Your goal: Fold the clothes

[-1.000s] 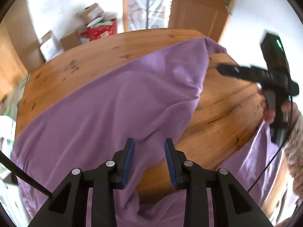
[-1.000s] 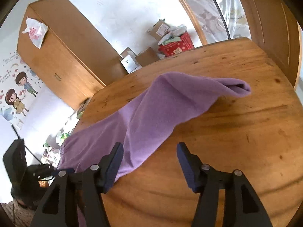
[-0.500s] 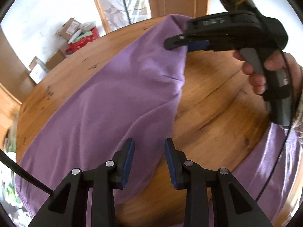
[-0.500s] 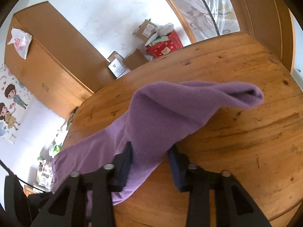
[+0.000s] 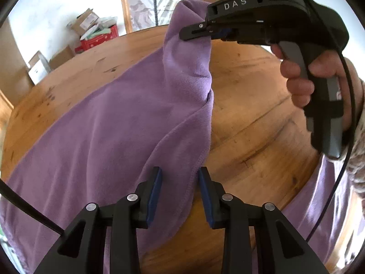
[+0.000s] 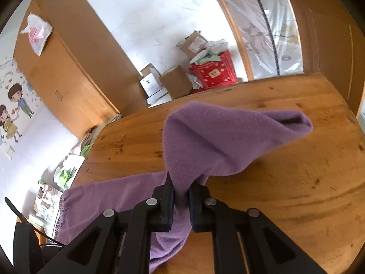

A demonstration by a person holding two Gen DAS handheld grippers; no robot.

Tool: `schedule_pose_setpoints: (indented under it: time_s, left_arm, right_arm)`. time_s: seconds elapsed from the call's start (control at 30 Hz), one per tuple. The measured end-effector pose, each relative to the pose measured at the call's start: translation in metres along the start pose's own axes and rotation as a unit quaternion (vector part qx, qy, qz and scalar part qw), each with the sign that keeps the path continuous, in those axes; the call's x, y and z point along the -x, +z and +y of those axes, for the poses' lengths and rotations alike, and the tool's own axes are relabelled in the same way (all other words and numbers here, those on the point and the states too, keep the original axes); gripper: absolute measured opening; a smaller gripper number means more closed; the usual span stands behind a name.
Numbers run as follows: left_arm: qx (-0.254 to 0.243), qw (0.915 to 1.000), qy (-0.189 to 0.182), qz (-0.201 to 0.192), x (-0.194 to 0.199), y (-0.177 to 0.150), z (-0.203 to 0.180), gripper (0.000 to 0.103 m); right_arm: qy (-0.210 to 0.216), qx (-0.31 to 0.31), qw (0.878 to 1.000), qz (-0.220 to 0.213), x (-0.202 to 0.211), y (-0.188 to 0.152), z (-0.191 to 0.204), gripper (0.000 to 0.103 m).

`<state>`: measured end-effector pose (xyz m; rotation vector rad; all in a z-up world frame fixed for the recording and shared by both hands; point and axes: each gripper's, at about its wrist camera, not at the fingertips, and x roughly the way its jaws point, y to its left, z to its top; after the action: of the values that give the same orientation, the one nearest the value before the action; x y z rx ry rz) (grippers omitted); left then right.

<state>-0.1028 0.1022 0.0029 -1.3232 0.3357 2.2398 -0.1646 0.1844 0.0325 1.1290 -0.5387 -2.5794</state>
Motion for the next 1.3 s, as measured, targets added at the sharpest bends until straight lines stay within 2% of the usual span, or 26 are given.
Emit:
schedule_pose_setpoints:
  time_s: [0.17, 0.4, 0.5, 0.63, 0.73, 0.9, 1.0, 1.03, 1.17, 1.3]
  left_arm:
    - [0.016, 0.9997, -0.018, -0.007, 0.002, -0.003, 0.012, 0.013]
    - [0.080, 0.9957, -0.031, -0.034, 0.018, -0.012, 0.045, 0.011]
    - [0.110, 0.9928, -0.030, -0.036, 0.021, -0.017, 0.060, 0.011]
    - [0.142, 0.9888, -0.030, -0.036, 0.023, -0.023, 0.076, 0.011]
    - [0.151, 0.9872, -0.030, -0.039, 0.024, -0.024, 0.079, 0.011]
    - [0.159, 0.9858, -0.037, -0.041, 0.024, -0.026, 0.084, 0.011]
    - [0.161, 0.9854, -0.038, -0.039, 0.022, -0.025, 0.089, 0.011]
    - [0.162, 0.9853, -0.039, -0.038, 0.022, -0.026, 0.089, 0.011]
    - [0.160, 0.9860, -0.034, -0.031, 0.019, -0.027, 0.086, 0.011]
    - [0.154, 0.9873, -0.032, -0.026, 0.020, -0.027, 0.083, 0.016]
  right_arm:
    - [-0.001, 0.041, 0.999, 0.005, -0.022, 0.010, 0.029, 0.011]
    - [0.016, 0.078, 0.996, 0.040, -0.062, 0.021, 0.066, 0.019]
    - [0.039, 0.090, 0.994, 0.057, -0.076, 0.026, 0.078, 0.022]
    - [0.046, 0.092, 0.994, 0.031, -0.076, 0.034, 0.089, 0.023]
    - [0.037, 0.071, 0.997, 0.018, -0.070, 0.037, 0.081, 0.023]
    - [0.010, 0.037, 0.999, 0.022, -0.064, 0.037, 0.053, 0.023]
    - [0.013, -0.003, 0.999, 0.031, -0.065, 0.037, 0.033, 0.024]
    - [0.017, -0.011, 0.999, 0.034, -0.067, 0.037, 0.029, 0.025]
    - [0.034, -0.042, 0.997, 0.050, -0.078, 0.036, 0.018, 0.046]
    - [0.026, -0.045, 0.997, 0.059, -0.090, 0.037, 0.018, 0.047]
